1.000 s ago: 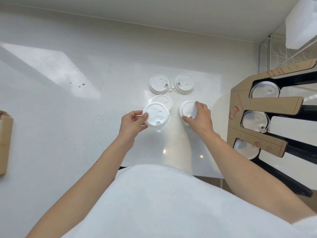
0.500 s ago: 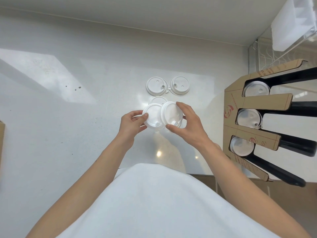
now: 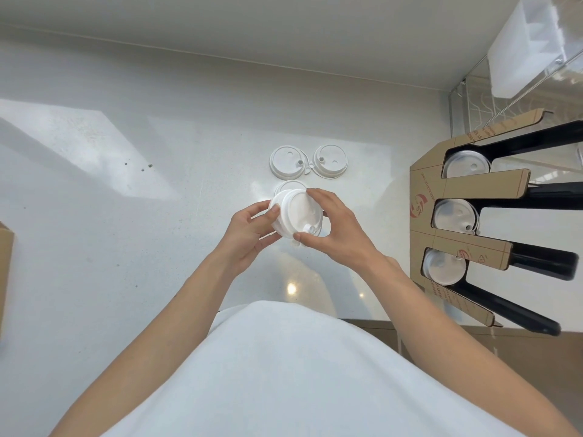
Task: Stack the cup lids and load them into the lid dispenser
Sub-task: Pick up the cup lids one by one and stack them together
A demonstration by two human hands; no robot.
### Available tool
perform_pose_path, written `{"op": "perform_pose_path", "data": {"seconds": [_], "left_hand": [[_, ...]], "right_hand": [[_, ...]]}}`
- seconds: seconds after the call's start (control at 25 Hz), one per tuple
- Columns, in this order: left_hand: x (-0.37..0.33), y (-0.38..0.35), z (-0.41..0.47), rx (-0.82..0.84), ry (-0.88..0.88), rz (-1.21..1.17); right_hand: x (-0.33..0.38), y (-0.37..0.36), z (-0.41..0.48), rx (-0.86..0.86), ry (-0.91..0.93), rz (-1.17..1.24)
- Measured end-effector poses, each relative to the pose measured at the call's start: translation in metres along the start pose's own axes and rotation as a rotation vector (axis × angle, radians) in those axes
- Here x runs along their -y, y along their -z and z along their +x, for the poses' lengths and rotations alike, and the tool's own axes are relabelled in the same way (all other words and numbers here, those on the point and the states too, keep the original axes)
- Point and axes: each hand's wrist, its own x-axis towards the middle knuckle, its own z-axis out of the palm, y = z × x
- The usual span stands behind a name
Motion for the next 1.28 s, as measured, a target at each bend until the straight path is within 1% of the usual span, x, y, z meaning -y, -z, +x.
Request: {"op": "perform_pose_path", "data": {"seconds": [0.24, 0.48, 0.6, 0.8, 0.92, 1.04, 1.28], "left_hand": [[-0.001, -0.003, -0.005, 0.08, -0.011, 0.004], [-0.003, -0.005, -0.011, 0.103, -0.028, -0.035], [-0.002, -0.004, -0.01, 0.074, -0.042, -0.051], [-0.002, -0.001, -0.009, 0.032, -0.044, -0.083], [-0.002, -0.002, -0.008, 0.024, -0.035, -0.106], [-0.001, -0.003, -0.008, 0.022, -0.036, -0.11], [0.0, -0.005, -0.008, -0.027, -0.065, -0.079]], "right_hand": [[0.001, -0.002, -0.001, 0.019, 0.006, 0.019], [0.003, -0.005, -0.006, 0.028, 0.004, 0.086], [0.003, -0.004, -0.007, 0.012, -0.038, 0.179], [0.0, 0.002, -0.003, -0.099, -0.239, 0.433], [-0.001, 0.004, -0.002, -0.106, -0.295, 0.557], [0.002, 0.006, -0.002, -0.141, -0.309, 0.609], [0.002, 0.006, -0.002, -0.187, -0.311, 0.62]]}}
